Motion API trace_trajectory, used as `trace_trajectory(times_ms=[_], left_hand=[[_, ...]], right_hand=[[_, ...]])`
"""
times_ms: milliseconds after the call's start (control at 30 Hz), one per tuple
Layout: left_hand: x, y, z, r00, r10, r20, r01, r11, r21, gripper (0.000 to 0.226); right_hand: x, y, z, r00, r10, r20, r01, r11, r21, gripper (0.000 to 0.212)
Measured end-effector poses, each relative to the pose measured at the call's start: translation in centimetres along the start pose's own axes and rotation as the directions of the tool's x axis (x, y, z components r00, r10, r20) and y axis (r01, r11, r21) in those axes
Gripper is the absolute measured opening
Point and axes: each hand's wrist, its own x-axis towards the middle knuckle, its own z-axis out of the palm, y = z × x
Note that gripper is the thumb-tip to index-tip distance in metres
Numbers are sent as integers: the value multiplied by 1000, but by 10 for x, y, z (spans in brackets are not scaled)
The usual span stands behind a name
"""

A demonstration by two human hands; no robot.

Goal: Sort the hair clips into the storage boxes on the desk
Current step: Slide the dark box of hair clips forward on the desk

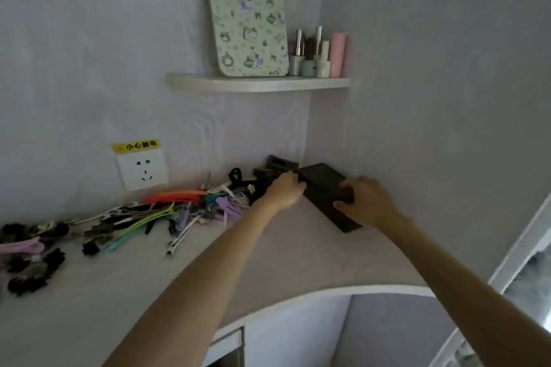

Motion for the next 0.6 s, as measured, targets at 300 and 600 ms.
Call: trace_trajectory(times_ms=[300, 600], left_hand=[[46, -4, 26, 991, -135, -6, 129, 958, -256, 51], [-17, -5, -18, 991, -108, -81, 73, 935, -348, 44]], right_hand=[[27, 19, 12, 979, 127, 159, -145, 984, 100, 94], [-14, 2, -28, 995, 2, 99, -40, 924, 380, 73]])
